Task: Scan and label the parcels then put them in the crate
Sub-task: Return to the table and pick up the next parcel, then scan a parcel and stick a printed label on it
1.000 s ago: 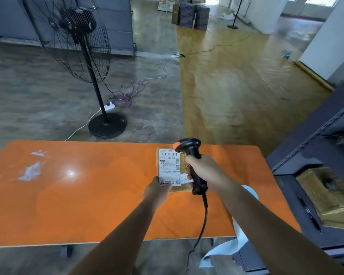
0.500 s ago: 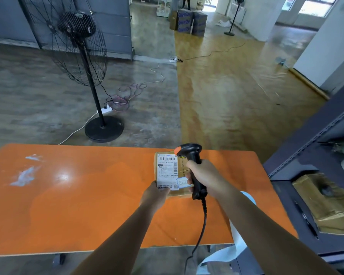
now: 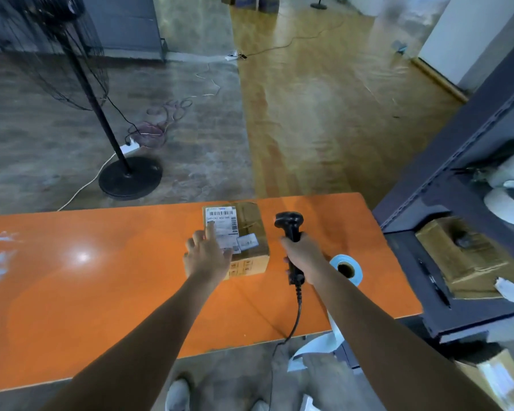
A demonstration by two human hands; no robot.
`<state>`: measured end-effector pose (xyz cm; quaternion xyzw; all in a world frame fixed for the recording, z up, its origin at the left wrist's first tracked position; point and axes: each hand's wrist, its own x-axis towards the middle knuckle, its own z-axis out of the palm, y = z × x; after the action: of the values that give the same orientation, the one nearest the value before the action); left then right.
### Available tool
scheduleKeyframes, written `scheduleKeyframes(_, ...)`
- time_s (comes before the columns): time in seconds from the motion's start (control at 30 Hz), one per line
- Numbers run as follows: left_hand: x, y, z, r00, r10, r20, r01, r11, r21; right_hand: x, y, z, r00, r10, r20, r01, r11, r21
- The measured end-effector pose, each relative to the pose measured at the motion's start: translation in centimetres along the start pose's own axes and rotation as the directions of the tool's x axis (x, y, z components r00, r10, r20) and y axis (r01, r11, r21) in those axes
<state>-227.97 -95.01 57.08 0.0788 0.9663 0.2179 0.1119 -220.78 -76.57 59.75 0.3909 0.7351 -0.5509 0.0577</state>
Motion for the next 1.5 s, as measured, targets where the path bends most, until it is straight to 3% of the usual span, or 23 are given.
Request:
scheduleKeyframes(0.13,-0.2,2.3,0.4,0.987,0.156,-0.050,-0.150,0.983,0.101,1.8,2.4,-0.3,0.999,0.050,-0.003,-0.050,0.996,-0.074)
scheduleKeyframes(0.37,-0.9,5.7,2.8,0.939,0.342,0.032,-0.344,0.930,0.130,4.1,5.6,-0.3,0.995,0.094,-0.039,-0.099,0.982,-0.163)
scheduleKeyframes(0.5,-1.2,6.6,3.9,0.912,0.403,0.070,-0.409,0.896,0.172,5.0,7.2,-0.3,0.997,0.065,-0.041,-0.072,0.971,-0.227)
scheduleKeyframes(0.73,-1.4,7.3,4.5,0.895,0.430,0.117,-0.445,0.872,0.205,4.3,7.1,-1.4,0.998,0.046,-0.053,-0.055,0.982,-0.181)
scheduleKeyframes(0.93,-2.1,9.8,4.9,0.865,0.485,0.130,-0.502,0.841,0.204,2.2,5.6,-4.7,0.986,-0.125,-0.113,0.100,0.974,-0.203)
scheduleKeyframes(1.07,-3.1,11.8,6.0,0.833,0.533,0.148,-0.553,0.805,0.214,1.5,7.2,-7.1,0.946,-0.251,-0.203,0.134,0.877,-0.461)
scheduleKeyframes(1.13,-3.7,12.7,6.6,0.816,0.555,0.162,-0.579,0.786,0.218,1.5,8.8,-7.7,0.953,-0.223,-0.206,0.073,0.827,-0.557)
scheduleKeyframes(1.23,-4.4,13.4,7.4,0.802,0.563,0.198,-0.596,0.773,0.215,1.7,10.8,-7.5,0.964,-0.170,-0.206,0.012,0.796,-0.605)
scheduleKeyframes(1.5,-4.9,13.3,8.4,0.826,0.509,0.243,-0.556,0.809,0.190,3.6,11.7,-6.9,0.945,-0.202,-0.257,-0.067,0.648,-0.759)
